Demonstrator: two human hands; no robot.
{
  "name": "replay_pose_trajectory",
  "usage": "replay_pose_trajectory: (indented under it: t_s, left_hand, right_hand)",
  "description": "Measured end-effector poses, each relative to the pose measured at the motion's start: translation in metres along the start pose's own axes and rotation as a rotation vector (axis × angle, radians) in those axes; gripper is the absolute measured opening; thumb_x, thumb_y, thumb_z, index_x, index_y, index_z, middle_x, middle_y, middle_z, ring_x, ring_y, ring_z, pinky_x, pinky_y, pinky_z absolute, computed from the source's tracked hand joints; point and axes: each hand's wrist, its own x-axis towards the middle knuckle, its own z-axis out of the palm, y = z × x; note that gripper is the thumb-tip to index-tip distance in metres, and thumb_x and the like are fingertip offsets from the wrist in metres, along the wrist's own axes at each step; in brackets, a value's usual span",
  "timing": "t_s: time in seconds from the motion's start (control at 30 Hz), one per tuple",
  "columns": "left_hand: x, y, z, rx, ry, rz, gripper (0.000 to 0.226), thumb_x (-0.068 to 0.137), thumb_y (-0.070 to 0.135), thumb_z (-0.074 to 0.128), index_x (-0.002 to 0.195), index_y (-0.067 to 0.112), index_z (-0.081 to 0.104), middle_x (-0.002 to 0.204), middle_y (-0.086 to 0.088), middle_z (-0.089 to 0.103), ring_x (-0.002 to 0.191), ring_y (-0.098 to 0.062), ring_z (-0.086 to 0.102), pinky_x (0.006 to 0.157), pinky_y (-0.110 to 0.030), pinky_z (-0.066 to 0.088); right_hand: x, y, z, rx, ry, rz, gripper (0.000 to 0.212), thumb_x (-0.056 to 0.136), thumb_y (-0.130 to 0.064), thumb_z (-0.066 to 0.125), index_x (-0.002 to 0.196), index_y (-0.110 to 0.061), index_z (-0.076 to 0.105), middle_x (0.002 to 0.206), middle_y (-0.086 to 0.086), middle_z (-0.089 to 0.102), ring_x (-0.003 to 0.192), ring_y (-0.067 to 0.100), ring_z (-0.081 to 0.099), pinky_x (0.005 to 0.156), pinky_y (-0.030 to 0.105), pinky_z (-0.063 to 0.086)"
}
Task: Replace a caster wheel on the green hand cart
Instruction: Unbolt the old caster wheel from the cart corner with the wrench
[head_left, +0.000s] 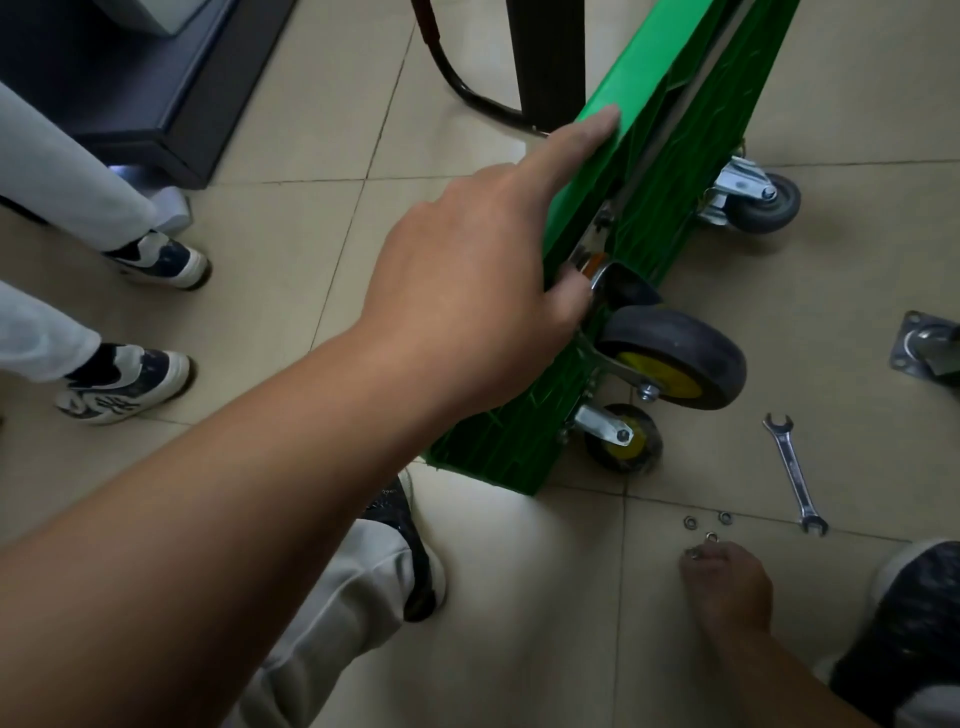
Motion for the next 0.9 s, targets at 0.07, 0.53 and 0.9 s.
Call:
replay_pose_trajectory:
  t_s: [0.07, 0.53, 0.9]
  left_hand:
    - [0.000, -0.001, 0.000, -0.023, -0.010, -0.002, 0.080, 0.093, 0.035, 0.065, 0.158, 0.053, 0.023, 0.098, 0.009, 0.059, 0.056, -0.008, 0.041, 0.053, -0.028, 0.032]
    - [0.000, -0.003, 0.002, -0.023, -0.032, -0.012, 0.081, 0.093, 0.030, 0.065, 0.158, 0.054, 0.023, 0.105, 0.007, 0.065, 0.053, -0.008, 0.043, 0.052, -0.030, 0.039]
    - [-0.001, -0.003, 0.002, -0.034, 0.005, -0.019, 0.081, 0.092, 0.034, 0.067, 0.156, 0.057, 0.023, 0.082, 0.012, 0.051, 0.059, -0.007, 0.045, 0.054, -0.032, 0.036]
  right_hand:
    - [0.003, -0.003, 0.001, 0.014, 0.028, 0.014, 0.009, 0.085, -0.004, 0.075, 0.093, -0.001, 0.074, 0.091, 0.019, 0.070, 0.086, 0.032, 0.062, 0.076, 0.030, 0.042]
    - [0.014, -0.002, 0.010, 0.082, -0.005, 0.077, 0.018, 0.083, -0.001, 0.078, 0.100, 0.001, 0.074, 0.095, 0.018, 0.073, 0.085, 0.025, 0.060, 0.086, 0.032, 0.047]
    - [0.006, -0.041, -0.007, 0.119, 0.040, -0.012, 0.012, 0.087, -0.005, 0.071, 0.098, -0.003, 0.075, 0.085, 0.011, 0.071, 0.088, 0.031, 0.066, 0.083, 0.030, 0.047]
